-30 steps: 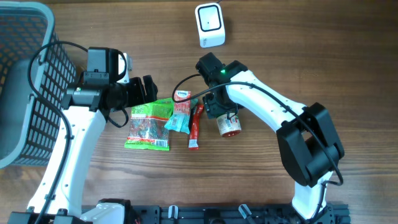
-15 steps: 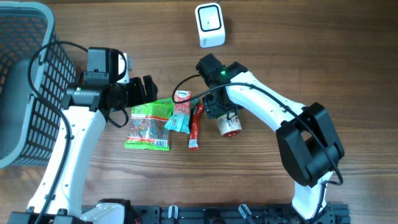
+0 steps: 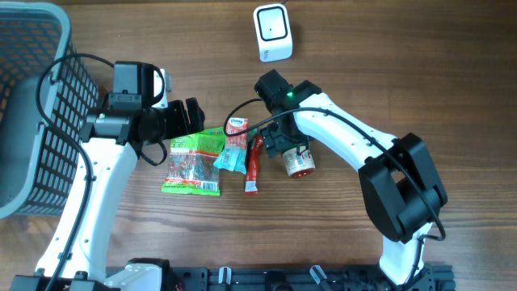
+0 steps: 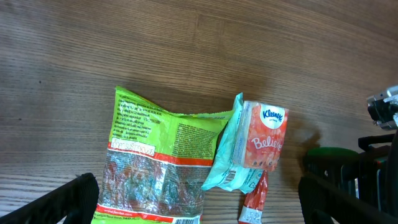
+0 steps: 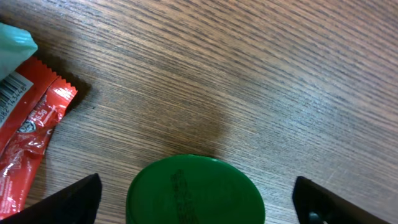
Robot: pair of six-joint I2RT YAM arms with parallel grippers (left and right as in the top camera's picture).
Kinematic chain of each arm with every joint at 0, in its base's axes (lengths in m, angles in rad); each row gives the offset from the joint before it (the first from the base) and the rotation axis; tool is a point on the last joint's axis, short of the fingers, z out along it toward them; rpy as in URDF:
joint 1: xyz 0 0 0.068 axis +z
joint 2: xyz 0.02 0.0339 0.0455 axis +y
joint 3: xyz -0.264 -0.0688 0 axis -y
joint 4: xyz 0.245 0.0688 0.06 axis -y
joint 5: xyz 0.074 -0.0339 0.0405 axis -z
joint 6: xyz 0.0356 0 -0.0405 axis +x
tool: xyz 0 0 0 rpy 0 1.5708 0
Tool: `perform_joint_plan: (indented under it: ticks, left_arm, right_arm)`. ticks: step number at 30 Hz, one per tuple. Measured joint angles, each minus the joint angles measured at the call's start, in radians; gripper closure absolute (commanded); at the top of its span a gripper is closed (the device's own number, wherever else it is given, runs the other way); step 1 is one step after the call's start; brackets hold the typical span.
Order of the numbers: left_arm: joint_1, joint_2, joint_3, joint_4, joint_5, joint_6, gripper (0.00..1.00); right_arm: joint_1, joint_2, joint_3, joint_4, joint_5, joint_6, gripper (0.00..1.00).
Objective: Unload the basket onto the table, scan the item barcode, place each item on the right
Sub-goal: 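Lower the right gripper and grasp the green-lidded jar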
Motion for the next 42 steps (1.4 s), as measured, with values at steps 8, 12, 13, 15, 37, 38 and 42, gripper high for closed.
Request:
perform_joint_plan:
  ticks: [8, 12, 13, 15, 37, 38, 42]
  left_arm:
    - [0.0, 0.0, 0.0, 0.0, 0.0, 0.0, 0.0]
    - [0.0, 0.0, 0.0, 0.0, 0.0, 0.0, 0.0]
    - [0.0, 0.0, 0.0, 0.0, 0.0, 0.0, 0.0]
    - [0.0, 0.0, 0.0, 0.0, 0.0, 0.0, 0.0]
    - [0.0, 0.0, 0.0, 0.0, 0.0, 0.0, 0.0]
    - [0.0, 0.0, 0.0, 0.0, 0.0, 0.0, 0.0]
    - [0.0, 0.0, 0.0, 0.0, 0.0, 0.0, 0.0]
  right_arm:
    - [0.0, 0.0, 0.0, -0.018, 0.003, -0.027, 0.23]
    - [0.0, 0.0, 0.0, -0.024, 0.005, -0.03, 0.23]
    - [0.0, 0.0, 0.0, -0.027, 0.005, -0.03, 0.23]
    - [0.0, 0.0, 0.0, -0.037, 0.005, -0.03, 0.23]
    - [0.0, 0.0, 0.0, -0.07, -0.007, 0.101, 0.18]
    - [0.0, 0.0, 0.0, -0.071, -0.008, 0.108, 0.18]
    - [0.0, 0.0, -0.001, -0.07, -0.008, 0.147, 0.23]
